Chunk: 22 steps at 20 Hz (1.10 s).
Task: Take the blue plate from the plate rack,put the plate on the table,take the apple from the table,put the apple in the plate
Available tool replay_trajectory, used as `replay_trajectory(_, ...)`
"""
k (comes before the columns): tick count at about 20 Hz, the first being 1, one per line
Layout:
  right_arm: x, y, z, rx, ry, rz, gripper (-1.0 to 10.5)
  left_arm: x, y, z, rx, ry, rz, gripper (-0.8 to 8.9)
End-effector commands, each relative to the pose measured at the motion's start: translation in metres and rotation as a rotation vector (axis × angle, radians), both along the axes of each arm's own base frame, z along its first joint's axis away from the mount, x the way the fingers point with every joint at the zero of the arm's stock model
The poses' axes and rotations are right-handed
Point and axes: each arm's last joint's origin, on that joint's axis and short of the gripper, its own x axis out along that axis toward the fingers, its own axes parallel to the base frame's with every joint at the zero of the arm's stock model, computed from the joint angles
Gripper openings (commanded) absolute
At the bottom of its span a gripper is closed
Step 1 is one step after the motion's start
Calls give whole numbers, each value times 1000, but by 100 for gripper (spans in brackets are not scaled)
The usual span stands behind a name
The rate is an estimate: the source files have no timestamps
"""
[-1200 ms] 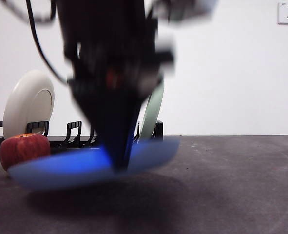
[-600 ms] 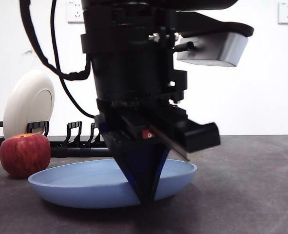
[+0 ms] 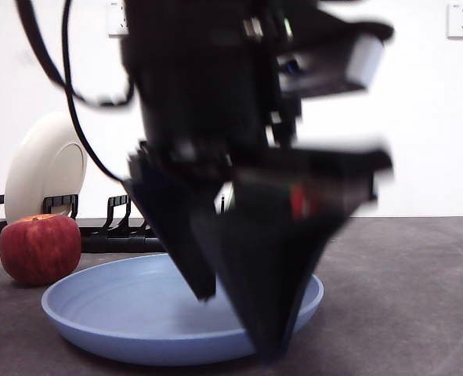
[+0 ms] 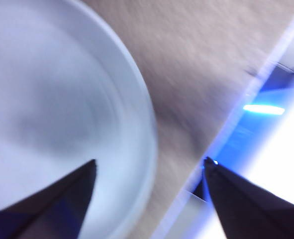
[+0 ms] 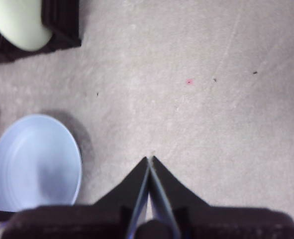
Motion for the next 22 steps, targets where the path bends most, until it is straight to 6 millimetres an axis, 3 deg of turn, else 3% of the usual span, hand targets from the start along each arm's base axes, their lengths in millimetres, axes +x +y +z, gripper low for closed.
replay_trajectory(1,0,11,2,-11,-20,87,107,-6,8,34,-130,35,42,377)
replay_trajectory(4,0,31,2,7,-27,173,181,-17,34,76,-259,59,71,370)
replay_trajectory(5,1,39,2,19,-35,203,229,-22,46,89,-289,56,91,320)
replay_trajectory(8,9,66,1,56,-59,293,440,-35,85,123,-366,12,135,49)
replay_trajectory(11,22,99,-4,75,-43,382,516,-49,123,148,-473,-6,165,-4)
replay_trajectory(15,44,156,-7,-5,-10,508,528,-67,178,165,-521,-42,341,-4)
replay_trajectory(17,54,189,-5,-39,-19,583,604,-74,200,165,-494,-63,444,-4)
replay_trajectory(20,68,239,-5,-87,-54,706,639,-80,219,170,-577,-84,476,-5)
replay_trajectory(22,72,260,-6,-105,-67,749,640,-82,225,172,-601,-91,476,-6)
